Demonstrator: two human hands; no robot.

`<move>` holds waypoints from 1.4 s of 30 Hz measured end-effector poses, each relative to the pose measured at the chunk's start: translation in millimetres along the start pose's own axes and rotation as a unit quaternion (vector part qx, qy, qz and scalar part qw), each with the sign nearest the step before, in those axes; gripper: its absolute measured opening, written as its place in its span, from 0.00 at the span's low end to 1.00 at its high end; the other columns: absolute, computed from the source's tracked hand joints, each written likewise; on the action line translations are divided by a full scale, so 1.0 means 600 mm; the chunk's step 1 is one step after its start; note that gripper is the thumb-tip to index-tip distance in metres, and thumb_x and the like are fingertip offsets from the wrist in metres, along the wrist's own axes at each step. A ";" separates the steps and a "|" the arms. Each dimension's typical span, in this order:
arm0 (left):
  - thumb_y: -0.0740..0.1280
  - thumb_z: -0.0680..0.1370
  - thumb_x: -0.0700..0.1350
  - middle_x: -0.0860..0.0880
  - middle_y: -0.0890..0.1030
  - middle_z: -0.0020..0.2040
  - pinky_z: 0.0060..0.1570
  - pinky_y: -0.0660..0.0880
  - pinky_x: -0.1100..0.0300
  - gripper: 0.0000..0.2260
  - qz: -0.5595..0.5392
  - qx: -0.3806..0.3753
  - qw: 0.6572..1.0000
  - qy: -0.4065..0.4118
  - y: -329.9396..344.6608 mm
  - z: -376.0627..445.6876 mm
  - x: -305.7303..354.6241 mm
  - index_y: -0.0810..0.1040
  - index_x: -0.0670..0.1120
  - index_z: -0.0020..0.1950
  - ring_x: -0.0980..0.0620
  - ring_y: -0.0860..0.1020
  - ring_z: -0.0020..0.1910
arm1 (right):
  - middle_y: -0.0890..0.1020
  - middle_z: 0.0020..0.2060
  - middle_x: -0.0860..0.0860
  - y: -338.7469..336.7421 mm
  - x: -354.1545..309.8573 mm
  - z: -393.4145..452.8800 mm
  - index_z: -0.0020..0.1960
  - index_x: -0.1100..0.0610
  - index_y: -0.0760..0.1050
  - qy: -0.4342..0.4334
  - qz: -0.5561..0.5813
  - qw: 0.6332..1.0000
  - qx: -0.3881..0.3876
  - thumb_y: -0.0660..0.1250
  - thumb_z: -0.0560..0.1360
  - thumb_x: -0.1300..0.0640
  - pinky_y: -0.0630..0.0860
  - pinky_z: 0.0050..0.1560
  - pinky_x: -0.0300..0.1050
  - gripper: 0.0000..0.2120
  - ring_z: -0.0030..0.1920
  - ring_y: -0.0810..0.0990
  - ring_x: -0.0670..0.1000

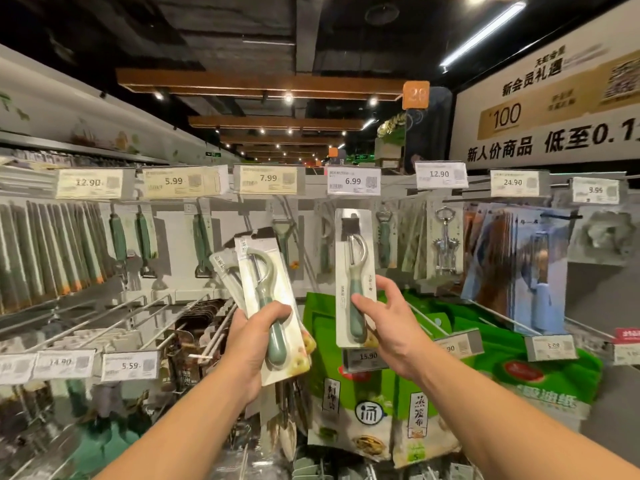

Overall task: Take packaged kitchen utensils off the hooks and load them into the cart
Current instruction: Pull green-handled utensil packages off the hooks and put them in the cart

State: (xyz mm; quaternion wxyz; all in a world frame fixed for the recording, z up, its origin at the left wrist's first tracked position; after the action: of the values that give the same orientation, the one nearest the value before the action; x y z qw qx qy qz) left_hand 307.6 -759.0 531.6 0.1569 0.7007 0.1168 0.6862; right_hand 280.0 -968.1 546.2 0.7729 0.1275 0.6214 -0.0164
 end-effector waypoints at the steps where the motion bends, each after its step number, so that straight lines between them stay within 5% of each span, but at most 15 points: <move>1: 0.72 0.76 0.37 0.31 0.82 0.48 0.37 0.83 0.39 0.17 0.001 -0.006 1.000 0.000 0.002 0.003 0.001 0.72 0.46 0.63 0.35 0.84 0.38 | 0.88 0.48 0.52 -0.002 0.001 -0.001 0.66 0.48 0.70 0.003 -0.009 1.000 -0.004 0.68 0.81 0.61 0.82 0.54 0.60 0.17 0.50 0.87 0.54; 4: 0.74 0.73 0.39 0.29 0.82 0.53 0.43 0.82 0.31 0.22 0.006 -0.017 1.000 0.001 0.008 0.009 0.003 0.71 0.45 0.65 0.33 0.84 0.40 | 0.88 0.48 0.54 -0.008 0.001 -0.003 0.65 0.52 0.70 0.008 -0.047 0.999 -0.014 0.68 0.80 0.63 0.82 0.52 0.60 0.17 0.49 0.87 0.57; 9: 0.69 0.78 0.35 0.37 0.83 0.34 0.34 0.83 0.42 0.17 0.005 -0.025 1.000 0.009 0.016 0.015 0.012 0.69 0.44 0.65 0.38 0.83 0.29 | 0.87 0.45 0.56 -0.005 -0.019 -0.007 0.61 0.51 0.69 -0.060 -0.066 0.996 0.004 0.66 0.75 0.71 0.78 0.39 0.51 0.21 0.39 0.82 0.54; 13: 0.67 0.80 0.34 0.41 0.82 0.27 0.23 0.80 0.52 0.16 0.007 -0.019 0.999 0.027 0.019 0.013 0.023 0.68 0.42 0.66 0.43 0.81 0.23 | 0.87 0.45 0.56 0.010 -0.035 0.000 0.60 0.46 0.69 -0.105 -0.052 0.993 0.017 0.68 0.74 0.71 0.78 0.42 0.56 0.24 0.39 0.81 0.56; 18: 0.67 0.80 0.34 0.41 0.82 0.28 0.25 0.81 0.49 0.17 0.016 -0.017 0.999 0.027 0.019 0.012 0.024 0.68 0.42 0.67 0.42 0.82 0.25 | 0.86 0.45 0.58 0.013 -0.044 0.015 0.59 0.44 0.72 -0.122 -0.047 0.990 0.054 0.68 0.75 0.68 0.78 0.40 0.55 0.23 0.39 0.80 0.57; 21: 0.67 0.80 0.34 0.39 0.82 0.30 0.30 0.83 0.43 0.18 0.020 -0.023 0.999 0.026 0.014 0.010 0.023 0.68 0.42 0.67 0.40 0.82 0.27 | 0.86 0.49 0.53 0.015 -0.035 0.019 0.68 0.47 0.73 -0.126 -0.045 0.988 0.077 0.69 0.74 0.66 0.83 0.45 0.59 0.26 0.43 0.85 0.59; 25: 0.67 0.80 0.34 0.41 0.82 0.28 0.26 0.82 0.48 0.16 0.019 -0.023 0.999 0.030 0.010 0.009 0.026 0.68 0.42 0.65 0.42 0.81 0.25 | 0.83 0.60 0.49 0.019 -0.021 0.024 0.75 0.49 0.70 -0.137 -0.044 0.984 0.109 0.70 0.74 0.62 0.84 0.53 0.59 0.31 0.52 0.86 0.50; 31: 0.68 0.80 0.35 0.41 0.83 0.29 0.27 0.82 0.49 0.15 0.017 -0.022 0.999 0.027 0.008 0.018 0.035 0.70 0.43 0.64 0.41 0.83 0.26 | 0.83 0.61 0.47 0.025 -0.022 0.025 0.75 0.47 0.69 -0.161 -0.069 0.977 0.123 0.68 0.74 0.61 0.85 0.49 0.58 0.30 0.47 0.85 0.47; 34: 0.67 0.80 0.34 0.40 0.82 0.29 0.28 0.82 0.46 0.17 0.018 -0.034 0.999 0.028 0.011 0.021 0.036 0.68 0.42 0.67 0.41 0.82 0.26 | 0.78 0.67 0.51 0.029 -0.017 0.024 0.70 0.35 0.66 -0.158 -0.107 0.973 0.128 0.66 0.69 0.48 0.83 0.50 0.62 0.30 0.50 0.85 0.52; 36: 0.66 0.80 0.33 0.39 0.81 0.29 0.28 0.82 0.45 0.18 0.019 -0.038 0.999 0.030 0.014 0.022 0.034 0.68 0.41 0.68 0.41 0.81 0.26 | 0.80 0.63 0.54 0.023 -0.012 0.028 0.59 0.29 0.65 -0.164 -0.120 0.968 0.144 0.67 0.70 0.51 0.82 0.47 0.65 0.24 0.46 0.85 0.56; 39: 0.67 0.79 0.33 0.40 0.82 0.29 0.28 0.81 0.46 0.19 0.021 -0.030 0.999 0.031 0.015 0.028 0.032 0.67 0.41 0.69 0.41 0.81 0.26 | 0.78 0.59 0.46 0.022 -0.010 0.033 0.54 0.31 0.67 -0.174 -0.148 0.962 0.151 0.69 0.72 0.53 0.80 0.53 0.66 0.21 0.57 0.82 0.58; 42: 0.68 0.79 0.34 0.42 0.82 0.29 0.26 0.81 0.49 0.19 0.023 -0.026 0.999 0.033 0.016 0.034 0.029 0.68 0.41 0.69 0.42 0.82 0.26 | 0.77 0.56 0.38 0.022 -0.012 0.045 0.53 0.38 0.71 -0.175 -0.153 0.962 0.143 0.70 0.74 0.54 0.76 0.63 0.62 0.14 0.61 0.77 0.46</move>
State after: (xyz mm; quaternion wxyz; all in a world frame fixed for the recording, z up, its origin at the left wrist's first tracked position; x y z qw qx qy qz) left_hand 327.9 -762.3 551.4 0.1551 0.6757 0.0882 0.7152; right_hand 306.5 -961.9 561.0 0.8316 0.1351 0.4795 -0.2454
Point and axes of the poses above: each hand's wrist, its own z-axis towards the middle knuckle, its own y-axis out of the palm, x = y × z, the point moved 4 cm from there along z, towards the middle knuckle
